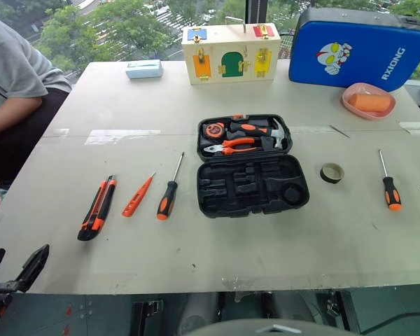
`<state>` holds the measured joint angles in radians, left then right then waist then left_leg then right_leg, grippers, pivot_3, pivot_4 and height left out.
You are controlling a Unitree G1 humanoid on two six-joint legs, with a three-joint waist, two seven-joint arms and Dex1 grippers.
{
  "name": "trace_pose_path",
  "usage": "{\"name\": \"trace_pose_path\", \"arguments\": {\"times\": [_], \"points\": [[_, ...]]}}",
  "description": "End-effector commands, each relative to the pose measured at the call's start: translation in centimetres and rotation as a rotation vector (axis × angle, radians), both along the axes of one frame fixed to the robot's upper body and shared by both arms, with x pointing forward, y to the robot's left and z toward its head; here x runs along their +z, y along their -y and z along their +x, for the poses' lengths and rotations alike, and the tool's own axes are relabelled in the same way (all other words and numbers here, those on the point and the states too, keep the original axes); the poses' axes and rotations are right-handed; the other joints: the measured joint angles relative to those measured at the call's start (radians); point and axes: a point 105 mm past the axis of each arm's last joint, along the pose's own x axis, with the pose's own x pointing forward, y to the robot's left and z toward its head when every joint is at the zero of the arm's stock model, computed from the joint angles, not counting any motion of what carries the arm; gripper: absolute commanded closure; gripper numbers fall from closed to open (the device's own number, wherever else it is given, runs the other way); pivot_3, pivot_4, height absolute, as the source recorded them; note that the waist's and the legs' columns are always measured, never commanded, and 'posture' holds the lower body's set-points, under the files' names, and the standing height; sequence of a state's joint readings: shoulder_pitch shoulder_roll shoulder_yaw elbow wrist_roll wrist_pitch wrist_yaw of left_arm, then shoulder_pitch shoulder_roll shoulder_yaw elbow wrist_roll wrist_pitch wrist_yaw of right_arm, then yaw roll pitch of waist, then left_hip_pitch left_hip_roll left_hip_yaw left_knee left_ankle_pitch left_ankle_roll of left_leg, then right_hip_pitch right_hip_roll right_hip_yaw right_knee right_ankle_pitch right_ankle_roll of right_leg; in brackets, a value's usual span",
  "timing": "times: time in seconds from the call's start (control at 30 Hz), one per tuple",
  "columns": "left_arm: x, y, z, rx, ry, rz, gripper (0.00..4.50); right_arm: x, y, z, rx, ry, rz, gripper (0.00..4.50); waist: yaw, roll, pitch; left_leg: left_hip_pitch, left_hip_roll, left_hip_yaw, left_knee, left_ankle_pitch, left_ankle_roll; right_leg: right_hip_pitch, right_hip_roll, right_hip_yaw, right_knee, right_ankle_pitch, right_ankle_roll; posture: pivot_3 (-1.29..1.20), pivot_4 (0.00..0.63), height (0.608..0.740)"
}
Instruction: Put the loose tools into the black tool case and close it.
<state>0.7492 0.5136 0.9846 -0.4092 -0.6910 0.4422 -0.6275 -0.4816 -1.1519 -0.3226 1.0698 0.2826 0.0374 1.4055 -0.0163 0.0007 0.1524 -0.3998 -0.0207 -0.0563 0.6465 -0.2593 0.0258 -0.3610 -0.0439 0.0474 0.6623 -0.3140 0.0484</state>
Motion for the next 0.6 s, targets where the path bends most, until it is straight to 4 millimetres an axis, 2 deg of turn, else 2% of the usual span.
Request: {"name": "trace_pose_path", "arguments": {"times": [0.03,0.33,0.5,0.57,0.6], "points": [[0.6,-0.5,0.1,0.01,0.005,0.027,0.0,1.9,0.6,0.1,-0.019,0.064,-0.039,0.03,0.0,0.0,0.0,0.0,0.0,0.0,0.0,0.0,0.0,0.0,0.0,0.0,0.0,0.0,0.0,0.0,0.15,0.735],[0.6,-1.2,1.4,0.027,-0.001,0.018,0.0,2.0,0.6,0.7,-0.037,0.102,-0.085,0.03,-0.001,0.0,0.0,0.0,0.0,0.0,0.0,0.0,0.0,0.0,0.0,0.0,0.0,0.0,0.0,0.0,0.15,0.735],[2.0,0.3,3.4,-0.017,0.028,-0.014,0.0,3.8,-2.2,2.0,0.103,0.169,-0.075,0.03,-0.001,0.0,0.0,0.0,0.0,0.0,0.001,0.0,0.0,0.0,0.0,0.0,0.001,0.0,0.001,0.0,0.15,0.735],[2.6,1.4,4.4,-0.06,0.036,-0.027,0.0,4.8,-4.2,2.6,0.19,0.197,-0.071,0.03,-0.001,0.0,0.0,0.0,0.0,0.0,0.001,0.0,0.0,0.0,0.0,0.0,0.001,0.001,0.001,0.0,0.15,0.735],[2.8,1.9,5.1,-0.074,0.024,-0.022,0.0,5.5,-6.4,2.9,0.279,0.211,-0.06,0.03,0.0,0.0,0.0,0.0,0.0,0.0,0.001,0.0,0.0,0.0,0.0,0.0,0.001,0.001,0.001,0.0,0.15,0.735]]}}
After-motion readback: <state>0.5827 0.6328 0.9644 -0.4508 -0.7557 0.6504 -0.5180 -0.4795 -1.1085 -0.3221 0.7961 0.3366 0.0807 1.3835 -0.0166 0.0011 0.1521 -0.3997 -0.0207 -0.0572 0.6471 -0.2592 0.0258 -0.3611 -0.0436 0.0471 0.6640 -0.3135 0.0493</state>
